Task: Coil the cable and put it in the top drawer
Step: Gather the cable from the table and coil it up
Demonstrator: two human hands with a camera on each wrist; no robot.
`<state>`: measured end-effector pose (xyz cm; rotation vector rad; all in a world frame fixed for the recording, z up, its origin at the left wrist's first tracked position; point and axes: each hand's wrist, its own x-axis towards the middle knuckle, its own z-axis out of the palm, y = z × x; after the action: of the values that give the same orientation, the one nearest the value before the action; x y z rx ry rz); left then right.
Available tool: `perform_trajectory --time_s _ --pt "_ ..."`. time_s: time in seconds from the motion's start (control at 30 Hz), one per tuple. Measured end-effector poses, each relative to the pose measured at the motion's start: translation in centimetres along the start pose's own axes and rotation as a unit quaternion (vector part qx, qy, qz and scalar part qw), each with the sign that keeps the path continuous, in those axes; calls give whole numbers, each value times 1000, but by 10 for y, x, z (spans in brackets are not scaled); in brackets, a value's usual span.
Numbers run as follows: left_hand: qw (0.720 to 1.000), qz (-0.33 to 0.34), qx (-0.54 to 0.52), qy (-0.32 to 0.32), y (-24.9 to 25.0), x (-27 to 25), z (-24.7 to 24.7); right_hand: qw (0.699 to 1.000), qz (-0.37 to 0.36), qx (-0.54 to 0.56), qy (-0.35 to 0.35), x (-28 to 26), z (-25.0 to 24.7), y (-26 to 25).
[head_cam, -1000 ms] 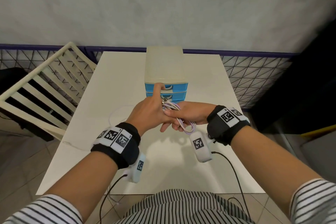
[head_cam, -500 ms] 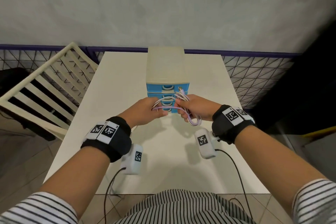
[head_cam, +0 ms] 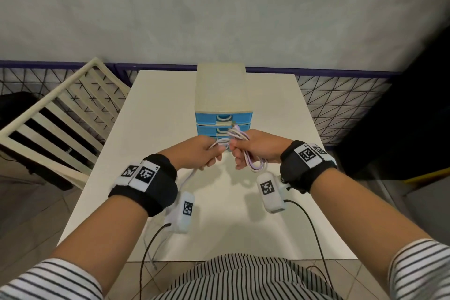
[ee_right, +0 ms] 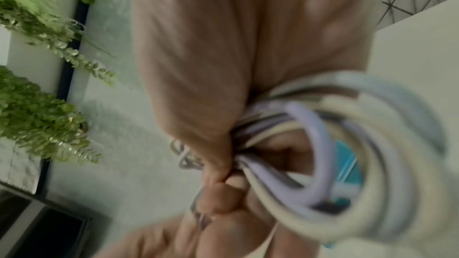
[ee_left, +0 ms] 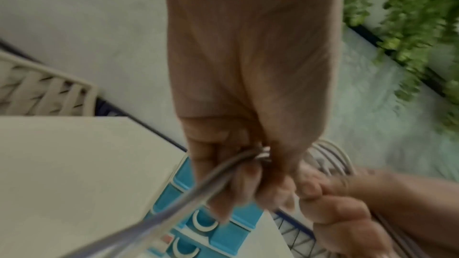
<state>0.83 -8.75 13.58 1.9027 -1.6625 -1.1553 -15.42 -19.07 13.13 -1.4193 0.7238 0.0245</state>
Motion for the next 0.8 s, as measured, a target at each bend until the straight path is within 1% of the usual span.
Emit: perform_trajectory --time_s 0.03,0.07,0.1,0.17,0.27,0.37,0.47,0.53,0.6,0.67,0.73,0.8 --pt "998 -24 -46 -35 -3 -2 1 1000 -6 5 18 0 -2 2" --pt "993 -39 -94 -57 -5 -3 3 999 -12 8 34 0 -3 3" --pt "989 -43 -130 -61 -5 -5 4 999 -18 15 49 1 -3 4" --pt "986 -30 -163 -35 0 -5 7 996 -28 22 78 3 1 5" --pt "987 -5 -158 13 8 -3 15 994 -42 21 100 6 11 2" --pt "989 14 -144 38 14 -2 21 994 -21 67 86 9 16 2" --pt "991 35 -116 61 20 -1 24 990 -12 131 56 9 20 0" --pt "991 38 -113 68 25 -1 26 985 -14 169 25 8 25 -3" --pt "992 30 -101 66 29 0 28 984 -10 177 -11 5 30 -7" --pt "995 23 -79 62 32 1 29 988 4 154 -8 3 35 -6" --pt "997 14 -50 54 34 1 30 987 15 159 7 4 34 -3" --pt "998 17 -25 55 34 0 32 986 9 164 26 5 31 -2"
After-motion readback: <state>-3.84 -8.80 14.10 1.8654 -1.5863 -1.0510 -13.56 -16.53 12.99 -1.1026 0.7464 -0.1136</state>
